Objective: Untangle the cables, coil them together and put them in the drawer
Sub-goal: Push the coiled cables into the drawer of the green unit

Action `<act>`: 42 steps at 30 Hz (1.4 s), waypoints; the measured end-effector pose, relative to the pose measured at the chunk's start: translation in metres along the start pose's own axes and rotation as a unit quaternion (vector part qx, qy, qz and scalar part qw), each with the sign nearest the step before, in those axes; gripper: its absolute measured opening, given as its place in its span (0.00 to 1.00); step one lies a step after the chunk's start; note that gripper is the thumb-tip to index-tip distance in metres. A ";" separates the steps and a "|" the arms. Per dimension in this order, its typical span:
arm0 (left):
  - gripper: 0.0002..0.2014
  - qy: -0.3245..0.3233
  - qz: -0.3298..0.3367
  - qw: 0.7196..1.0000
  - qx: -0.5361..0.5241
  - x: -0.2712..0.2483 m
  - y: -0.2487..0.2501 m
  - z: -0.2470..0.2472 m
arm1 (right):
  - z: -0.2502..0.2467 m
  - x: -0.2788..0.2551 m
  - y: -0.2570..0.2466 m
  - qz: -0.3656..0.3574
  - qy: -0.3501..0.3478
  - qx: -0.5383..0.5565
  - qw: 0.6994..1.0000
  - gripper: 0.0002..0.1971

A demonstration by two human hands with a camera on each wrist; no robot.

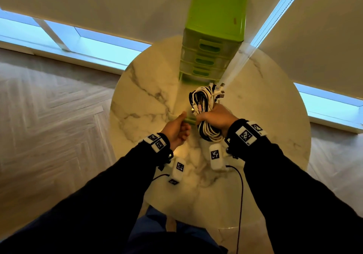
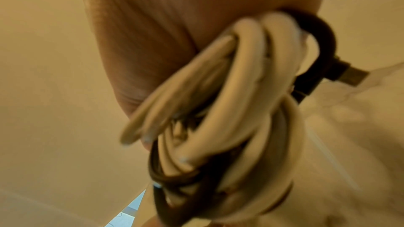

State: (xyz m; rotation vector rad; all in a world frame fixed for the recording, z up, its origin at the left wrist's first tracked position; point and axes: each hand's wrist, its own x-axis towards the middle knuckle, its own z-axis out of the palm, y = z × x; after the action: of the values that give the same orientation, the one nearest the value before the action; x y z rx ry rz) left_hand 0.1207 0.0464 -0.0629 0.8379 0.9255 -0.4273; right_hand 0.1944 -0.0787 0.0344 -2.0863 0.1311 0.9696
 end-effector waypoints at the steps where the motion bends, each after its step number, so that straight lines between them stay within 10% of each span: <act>1: 0.18 0.003 -0.002 1.000 -0.005 0.002 0.001 0.000 | 0.001 0.003 -0.003 0.008 0.000 0.007 1.000 0.05; 14: 0.16 0.026 0.021 0.998 0.048 0.000 -0.005 -0.020 | 0.029 0.068 -0.032 0.095 0.009 0.068 0.993 0.07; 19: 0.19 0.194 0.134 0.942 0.240 -0.006 0.024 -0.045 | 0.037 0.095 -0.031 0.133 0.013 0.110 0.985 0.09; 26: 0.04 0.102 0.224 0.895 0.372 0.002 0.053 -0.052 | 0.056 0.115 -0.030 0.114 0.111 0.171 0.972 0.16; 31: 0.06 0.055 0.225 0.873 0.429 0.005 0.067 -0.062 | 0.064 0.124 -0.023 0.096 0.162 -0.079 0.979 0.55; 42: 0.10 -0.044 0.447 0.748 0.489 0.045 0.134 -0.001 | 0.053 0.122 -0.015 0.036 0.137 -0.117 0.983 0.64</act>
State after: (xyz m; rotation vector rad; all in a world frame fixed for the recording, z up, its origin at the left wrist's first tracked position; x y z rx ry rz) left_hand 0.2318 0.1308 -0.0408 2.0746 0.0369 -0.0543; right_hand 0.2542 -0.0035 -0.0592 -2.4416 0.2447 0.7635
